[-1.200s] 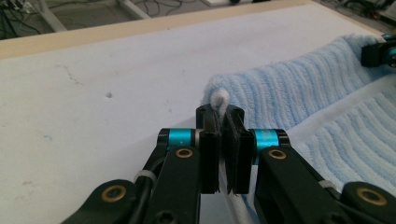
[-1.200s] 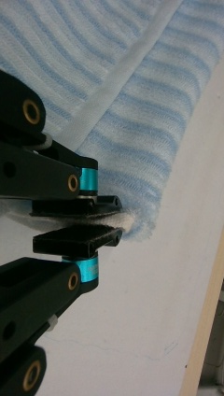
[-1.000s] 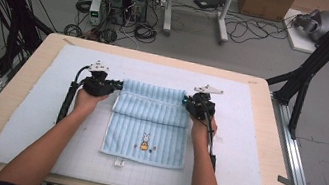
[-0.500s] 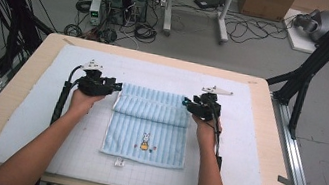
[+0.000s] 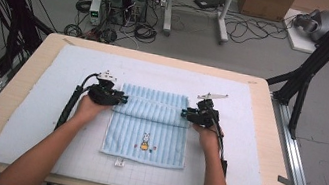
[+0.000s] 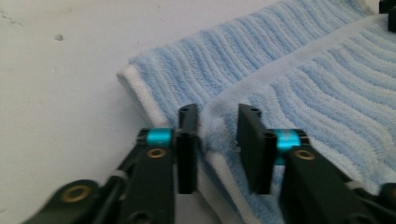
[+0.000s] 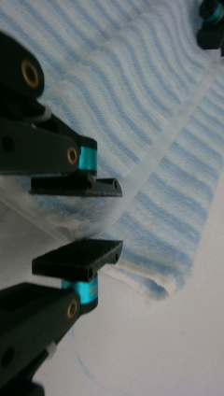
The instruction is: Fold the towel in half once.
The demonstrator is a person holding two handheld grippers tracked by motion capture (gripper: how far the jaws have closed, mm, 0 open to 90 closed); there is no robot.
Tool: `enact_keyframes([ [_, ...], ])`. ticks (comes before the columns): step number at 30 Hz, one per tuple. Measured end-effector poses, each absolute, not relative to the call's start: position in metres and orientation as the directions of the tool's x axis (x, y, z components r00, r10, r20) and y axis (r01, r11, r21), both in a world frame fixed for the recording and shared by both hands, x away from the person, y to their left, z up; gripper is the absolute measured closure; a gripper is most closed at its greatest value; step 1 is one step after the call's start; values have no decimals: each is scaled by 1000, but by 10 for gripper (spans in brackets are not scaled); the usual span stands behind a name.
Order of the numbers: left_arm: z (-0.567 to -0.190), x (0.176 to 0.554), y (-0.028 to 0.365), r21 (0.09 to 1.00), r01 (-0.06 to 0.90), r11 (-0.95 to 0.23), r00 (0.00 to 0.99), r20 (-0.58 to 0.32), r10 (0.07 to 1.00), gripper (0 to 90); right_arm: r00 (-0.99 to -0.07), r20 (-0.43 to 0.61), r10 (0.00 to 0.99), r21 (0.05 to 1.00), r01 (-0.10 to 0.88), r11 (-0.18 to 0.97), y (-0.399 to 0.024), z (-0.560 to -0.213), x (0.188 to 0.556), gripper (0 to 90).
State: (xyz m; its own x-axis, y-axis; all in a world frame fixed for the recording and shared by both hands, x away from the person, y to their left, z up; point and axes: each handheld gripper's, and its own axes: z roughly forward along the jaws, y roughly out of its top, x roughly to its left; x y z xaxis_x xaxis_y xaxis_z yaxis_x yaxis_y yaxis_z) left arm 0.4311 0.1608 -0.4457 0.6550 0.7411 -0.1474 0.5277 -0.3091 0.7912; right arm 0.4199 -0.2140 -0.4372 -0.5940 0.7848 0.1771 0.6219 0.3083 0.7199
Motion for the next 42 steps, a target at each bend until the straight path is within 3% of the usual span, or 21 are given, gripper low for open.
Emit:
enact_keyframes([
  [2, -444, 429, 160, 791, 514, -332, 672, -130, 729, 818, -603, 159, 782, 719, 614, 327, -215, -438, 419, 813],
  [4, -441, 426, 160, 798, 498, -338, 679, -116, 725, 830, -600, 147, 786, 729, 603, 324, -215, -437, 417, 822],
  [12, -433, 405, 170, 851, 442, -285, 703, -131, 699, 833, -614, 152, 775, 759, 575, 307, -220, -431, 403, 821],
  [22, -426, 353, 183, 901, 381, -206, 742, -165, 649, 832, -654, 122, 747, 792, 518, 324, -220, -421, 361, 821],
  [34, -436, 303, 185, 910, 340, -238, 786, -136, 603, 832, -659, 147, 737, 822, 496, 280, -230, -429, 295, 819],
  [42, -437, 281, 189, 912, 329, -246, 791, -124, 599, 832, -669, 124, 733, 829, 476, 294, -227, -430, 271, 812],
])
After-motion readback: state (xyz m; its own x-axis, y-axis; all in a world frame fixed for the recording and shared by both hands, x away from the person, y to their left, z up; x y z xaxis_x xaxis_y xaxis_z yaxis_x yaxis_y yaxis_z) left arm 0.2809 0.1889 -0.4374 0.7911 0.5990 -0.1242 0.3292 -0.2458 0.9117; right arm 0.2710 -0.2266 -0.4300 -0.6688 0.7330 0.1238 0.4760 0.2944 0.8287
